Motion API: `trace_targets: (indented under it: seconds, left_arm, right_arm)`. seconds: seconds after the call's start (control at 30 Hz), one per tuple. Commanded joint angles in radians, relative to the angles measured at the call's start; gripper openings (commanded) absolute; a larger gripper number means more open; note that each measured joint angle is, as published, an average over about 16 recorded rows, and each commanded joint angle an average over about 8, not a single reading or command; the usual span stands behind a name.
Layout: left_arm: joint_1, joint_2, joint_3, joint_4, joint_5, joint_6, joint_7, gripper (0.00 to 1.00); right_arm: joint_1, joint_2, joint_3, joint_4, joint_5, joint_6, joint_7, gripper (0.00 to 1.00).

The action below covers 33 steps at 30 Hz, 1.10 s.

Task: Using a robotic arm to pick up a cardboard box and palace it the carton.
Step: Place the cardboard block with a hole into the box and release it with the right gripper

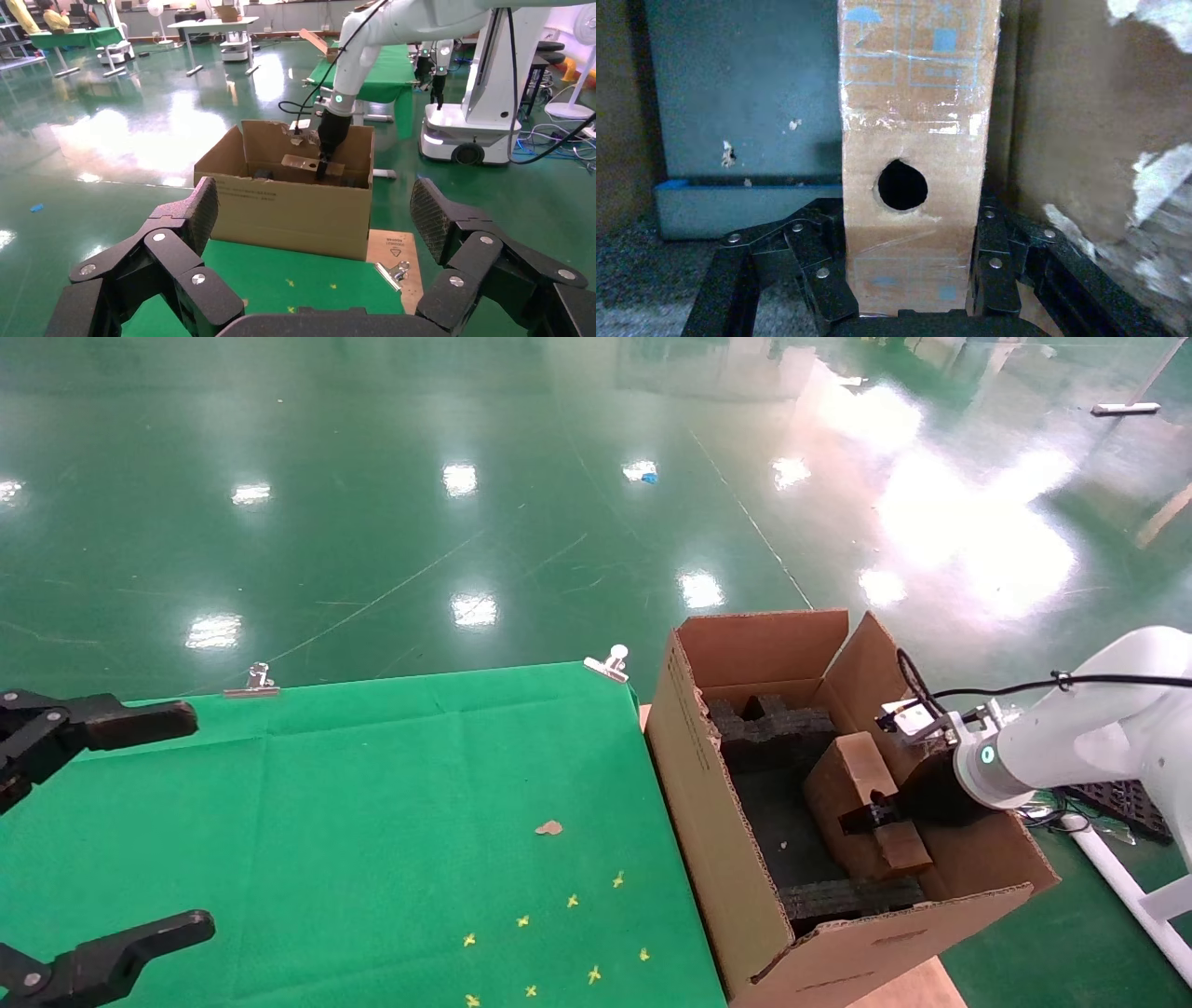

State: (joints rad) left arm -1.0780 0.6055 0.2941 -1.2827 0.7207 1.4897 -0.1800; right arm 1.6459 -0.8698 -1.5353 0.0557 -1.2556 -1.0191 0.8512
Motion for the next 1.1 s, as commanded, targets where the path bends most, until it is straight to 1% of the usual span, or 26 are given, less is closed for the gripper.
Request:
trace_targets:
  seconds: [0.03,0.17,0.2,0.4,0.73,1.1]
  left_arm:
    - [0.000,0.000,0.000,0.000,0.000,0.000,0.000,1.00]
    - [0.000,0.000,0.000,0.000,0.000,0.000,0.000,1.00]
    - [0.000,0.000,0.000,0.000,0.000,0.000,0.000,1.00]
    - [0.000,0.000,0.001,0.000,-0.001,0.000,0.000,1.00]
    - [0.000,-0.001,0.001,0.000,-0.001,-0.001,0.001,1.00]
    - [0.000,-0.001,0.002,0.000,-0.001,-0.001,0.001,1.00]
  right_arm:
    - [-0.018,0.003,0.014,0.001,0.020,0.024,-0.019,0.39]
    - [-0.025,0.017,0.032,0.001,0.046,0.028,-0.060,0.89]
    - [-0.025,0.019,0.034,-0.001,0.049,0.027,-0.067,1.00]
    - [-0.020,0.018,0.035,-0.020,0.050,0.017,-0.084,1.00]
    - [-0.007,0.006,0.028,-0.043,0.039,0.007,-0.081,1.00]
    - [0.033,-0.005,0.012,-0.054,0.017,-0.008,-0.074,1.00]
